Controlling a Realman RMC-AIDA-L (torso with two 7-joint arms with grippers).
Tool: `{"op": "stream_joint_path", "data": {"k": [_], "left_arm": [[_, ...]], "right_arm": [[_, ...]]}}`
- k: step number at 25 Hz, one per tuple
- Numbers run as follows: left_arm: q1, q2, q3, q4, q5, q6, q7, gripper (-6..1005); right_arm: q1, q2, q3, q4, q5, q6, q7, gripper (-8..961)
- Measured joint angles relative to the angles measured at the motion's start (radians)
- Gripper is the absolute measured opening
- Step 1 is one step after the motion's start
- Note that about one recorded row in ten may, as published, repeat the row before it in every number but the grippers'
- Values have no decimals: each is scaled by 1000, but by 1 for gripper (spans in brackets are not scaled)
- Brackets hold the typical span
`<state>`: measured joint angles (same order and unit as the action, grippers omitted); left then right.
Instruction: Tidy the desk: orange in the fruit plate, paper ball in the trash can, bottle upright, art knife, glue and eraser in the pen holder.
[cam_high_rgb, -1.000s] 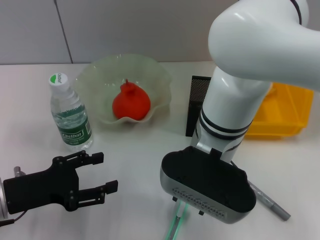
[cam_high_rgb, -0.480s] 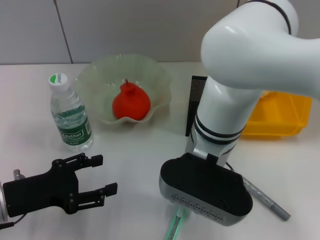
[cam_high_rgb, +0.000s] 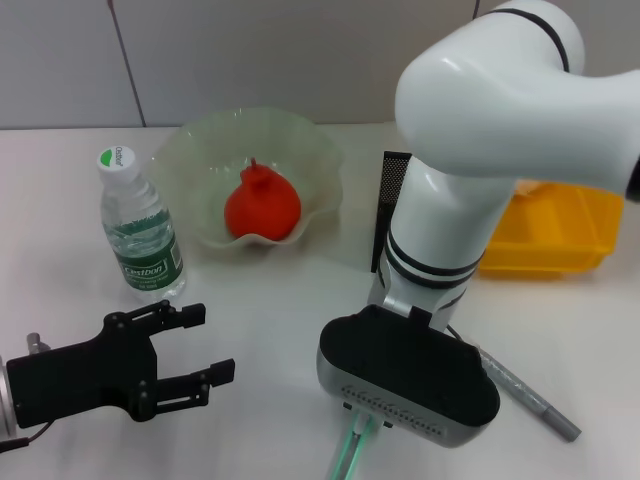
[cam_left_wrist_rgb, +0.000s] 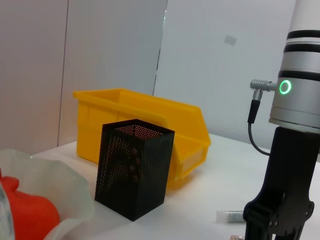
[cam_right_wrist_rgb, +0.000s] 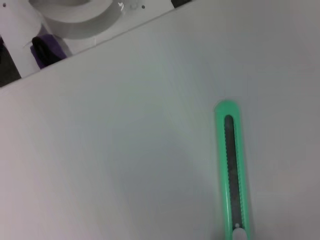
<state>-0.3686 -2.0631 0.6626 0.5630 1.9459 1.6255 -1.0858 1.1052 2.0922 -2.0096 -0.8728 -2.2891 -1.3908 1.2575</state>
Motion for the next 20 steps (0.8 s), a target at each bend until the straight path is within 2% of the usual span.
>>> {"op": "stream_joint_path", "data": {"k": [5, 20], "left_arm": [[-1, 0, 0, 0, -1, -1, 1, 813], [-2, -5, 0, -3, -5, -9, 6, 812]], "right_arm": [[15, 0, -2, 18, 13, 6, -14, 426], [60, 0, -2, 72, 42, 16, -40, 426]]}}
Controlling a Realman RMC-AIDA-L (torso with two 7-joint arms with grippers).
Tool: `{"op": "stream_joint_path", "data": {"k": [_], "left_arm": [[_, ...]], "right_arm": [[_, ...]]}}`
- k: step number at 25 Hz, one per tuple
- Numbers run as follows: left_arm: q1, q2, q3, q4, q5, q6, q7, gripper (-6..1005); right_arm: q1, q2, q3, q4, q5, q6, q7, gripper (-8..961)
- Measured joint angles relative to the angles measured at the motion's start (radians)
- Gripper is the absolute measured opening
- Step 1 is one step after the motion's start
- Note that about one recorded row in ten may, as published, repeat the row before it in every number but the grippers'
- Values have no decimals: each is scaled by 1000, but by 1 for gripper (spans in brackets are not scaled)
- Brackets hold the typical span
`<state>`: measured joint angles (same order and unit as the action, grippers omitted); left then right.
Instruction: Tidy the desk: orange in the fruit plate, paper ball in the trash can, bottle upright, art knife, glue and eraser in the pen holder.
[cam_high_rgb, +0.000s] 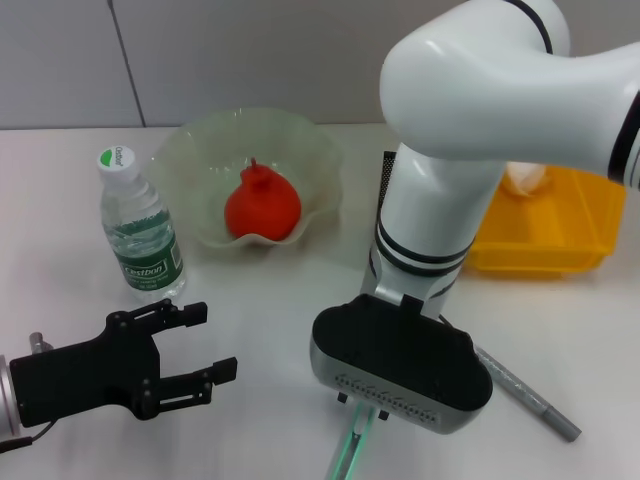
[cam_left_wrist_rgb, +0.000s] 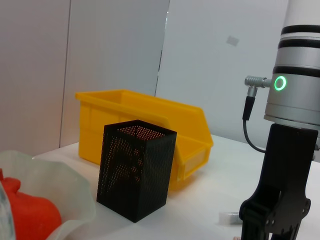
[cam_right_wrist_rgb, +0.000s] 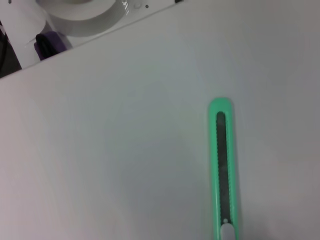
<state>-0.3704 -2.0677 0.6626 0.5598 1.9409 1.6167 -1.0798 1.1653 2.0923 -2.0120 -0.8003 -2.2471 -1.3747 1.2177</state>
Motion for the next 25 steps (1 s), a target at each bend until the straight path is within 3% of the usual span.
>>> {"op": "stream_joint_path", "data": {"k": [25], "left_arm": [[-9, 0, 0, -1, -2, -1, 4, 812]], "right_arm": [[0, 0, -26, 26, 25, 5, 1, 421]]}}
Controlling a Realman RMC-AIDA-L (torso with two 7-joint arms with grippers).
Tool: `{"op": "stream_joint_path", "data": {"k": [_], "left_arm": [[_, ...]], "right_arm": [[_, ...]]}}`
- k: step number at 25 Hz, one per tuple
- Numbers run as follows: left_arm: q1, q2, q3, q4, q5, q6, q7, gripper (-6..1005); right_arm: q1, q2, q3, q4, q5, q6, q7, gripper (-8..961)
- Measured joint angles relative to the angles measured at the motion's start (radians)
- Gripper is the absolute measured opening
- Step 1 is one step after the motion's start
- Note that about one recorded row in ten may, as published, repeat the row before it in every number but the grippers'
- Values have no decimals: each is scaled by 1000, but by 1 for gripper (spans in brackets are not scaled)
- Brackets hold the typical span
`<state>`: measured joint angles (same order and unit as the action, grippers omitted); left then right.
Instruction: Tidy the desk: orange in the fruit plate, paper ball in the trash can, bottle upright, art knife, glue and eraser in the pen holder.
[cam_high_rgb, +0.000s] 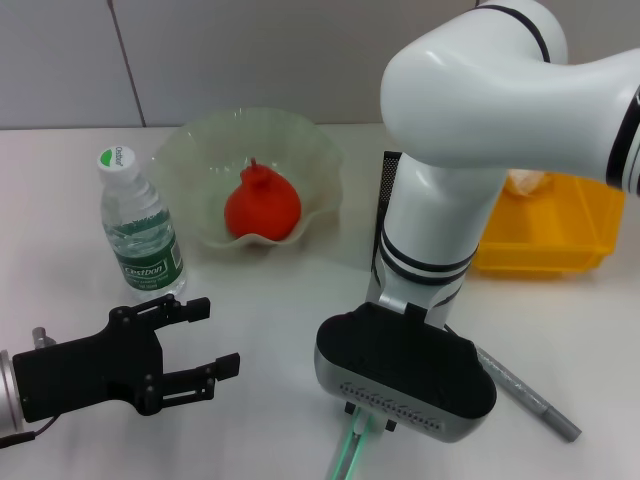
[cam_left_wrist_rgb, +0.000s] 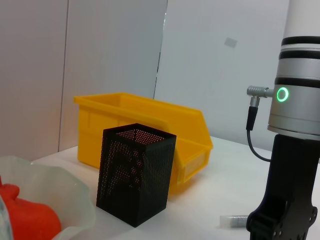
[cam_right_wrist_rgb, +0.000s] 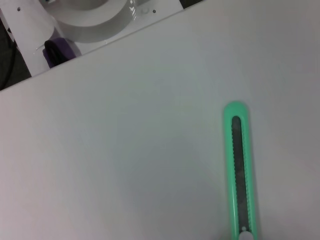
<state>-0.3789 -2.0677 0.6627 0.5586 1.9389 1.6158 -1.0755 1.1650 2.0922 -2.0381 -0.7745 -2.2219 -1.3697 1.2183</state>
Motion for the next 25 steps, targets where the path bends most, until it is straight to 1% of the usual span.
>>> {"op": "stream_joint_path", "data": {"k": [6, 12, 19, 25], "left_arm": [[0, -1, 0, 0, 0, 0, 1, 812], [0, -1, 0, -9, -9, -1, 8, 812], [-1, -2, 0, -16, -18, -1, 21, 813], [-2, -2, 0, -16, -26, -2, 22, 813]], "right_arm": [[-3, 0, -3, 7, 5, 8, 0, 412], [-5, 0, -29, 18, 10, 43, 0, 396], [-5, 0, -31, 18, 10, 45, -1, 376], [-3, 0, -31, 23, 10, 53, -1, 343]]}}
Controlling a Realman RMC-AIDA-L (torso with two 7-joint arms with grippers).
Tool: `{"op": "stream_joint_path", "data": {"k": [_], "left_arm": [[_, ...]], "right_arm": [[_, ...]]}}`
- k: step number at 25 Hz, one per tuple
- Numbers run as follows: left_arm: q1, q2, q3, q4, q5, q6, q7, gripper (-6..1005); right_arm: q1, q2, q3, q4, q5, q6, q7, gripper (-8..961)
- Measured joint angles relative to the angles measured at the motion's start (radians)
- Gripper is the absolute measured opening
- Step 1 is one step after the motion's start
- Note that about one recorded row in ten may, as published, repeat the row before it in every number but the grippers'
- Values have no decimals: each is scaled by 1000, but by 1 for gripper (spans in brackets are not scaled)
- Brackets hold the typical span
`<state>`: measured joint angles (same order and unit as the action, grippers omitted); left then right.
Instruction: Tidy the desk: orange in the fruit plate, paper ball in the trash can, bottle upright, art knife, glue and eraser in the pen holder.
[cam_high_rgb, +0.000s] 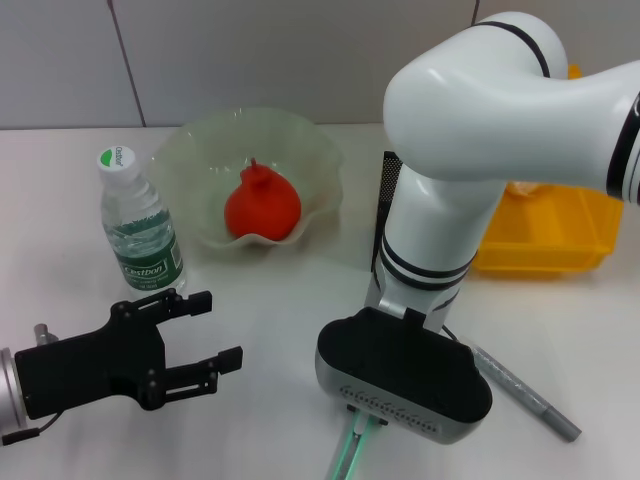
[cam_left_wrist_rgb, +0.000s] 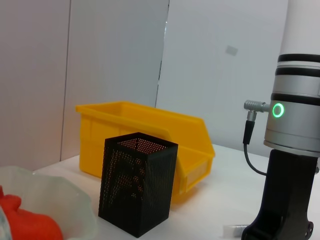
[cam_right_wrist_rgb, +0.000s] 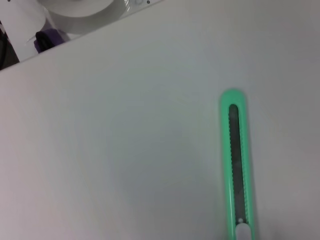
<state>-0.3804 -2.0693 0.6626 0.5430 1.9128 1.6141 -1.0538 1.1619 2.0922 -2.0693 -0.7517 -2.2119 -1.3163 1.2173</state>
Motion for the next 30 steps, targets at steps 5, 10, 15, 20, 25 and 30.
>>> {"op": "stream_joint_path", "data": {"k": [5, 10, 15, 20, 25, 30], "left_arm": [[0, 0, 0, 0, -6, 0, 0, 812], [-1, 0, 2, 0, -13, 0, 0, 812], [-2, 0, 3, 0, -13, -2, 0, 812], [-3, 0, 2, 0, -13, -2, 0, 812], [-6, 0, 0, 0, -13, -2, 0, 813], [-7, 1, 0, 0, -13, -2, -4, 813]], "right_arm": [[2, 0, 0, 3, 0, 0, -1, 315], [1, 0, 0, 3, 0, 0, -2, 293], [-1, 0, 5, 3, -2, 0, -2, 258], [-1, 0, 6, 3, -5, 7, -3, 239], [-3, 0, 6, 3, -6, 15, -2, 213], [-3, 0, 15, 3, -6, 15, -2, 182]]}}
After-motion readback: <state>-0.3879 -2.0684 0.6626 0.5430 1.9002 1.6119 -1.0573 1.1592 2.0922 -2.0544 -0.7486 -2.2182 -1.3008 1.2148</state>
